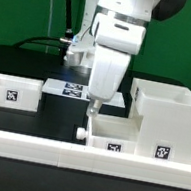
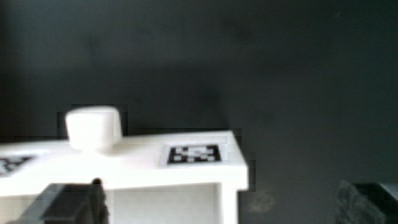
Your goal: Assemble drawer
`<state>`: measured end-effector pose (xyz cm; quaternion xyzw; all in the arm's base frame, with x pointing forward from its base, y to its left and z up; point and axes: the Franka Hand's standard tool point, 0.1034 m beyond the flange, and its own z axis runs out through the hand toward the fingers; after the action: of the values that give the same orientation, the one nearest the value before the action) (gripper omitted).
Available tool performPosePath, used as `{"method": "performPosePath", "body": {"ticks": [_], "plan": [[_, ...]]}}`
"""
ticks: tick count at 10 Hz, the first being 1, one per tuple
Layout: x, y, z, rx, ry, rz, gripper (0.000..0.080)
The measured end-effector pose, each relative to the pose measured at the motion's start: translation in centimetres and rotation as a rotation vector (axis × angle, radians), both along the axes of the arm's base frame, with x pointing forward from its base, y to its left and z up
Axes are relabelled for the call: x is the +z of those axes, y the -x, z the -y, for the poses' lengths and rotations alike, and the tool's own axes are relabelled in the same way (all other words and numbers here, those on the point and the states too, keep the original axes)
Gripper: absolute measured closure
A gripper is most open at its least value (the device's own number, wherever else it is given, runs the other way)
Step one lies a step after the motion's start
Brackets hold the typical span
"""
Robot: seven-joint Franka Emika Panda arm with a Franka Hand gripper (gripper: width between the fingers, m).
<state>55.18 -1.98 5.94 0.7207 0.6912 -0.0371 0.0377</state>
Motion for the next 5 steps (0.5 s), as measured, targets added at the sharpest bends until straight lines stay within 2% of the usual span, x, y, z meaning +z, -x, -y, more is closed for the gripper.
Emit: {"method": "performPosePath", "body": {"ticks": [2,5], "plan": [[0.0,0.0,2.3,0.035,0.006,-0.017,0.0151],[-0.3,0.2,2.6,0.028,0.004,-0.02,0.0151]]}}
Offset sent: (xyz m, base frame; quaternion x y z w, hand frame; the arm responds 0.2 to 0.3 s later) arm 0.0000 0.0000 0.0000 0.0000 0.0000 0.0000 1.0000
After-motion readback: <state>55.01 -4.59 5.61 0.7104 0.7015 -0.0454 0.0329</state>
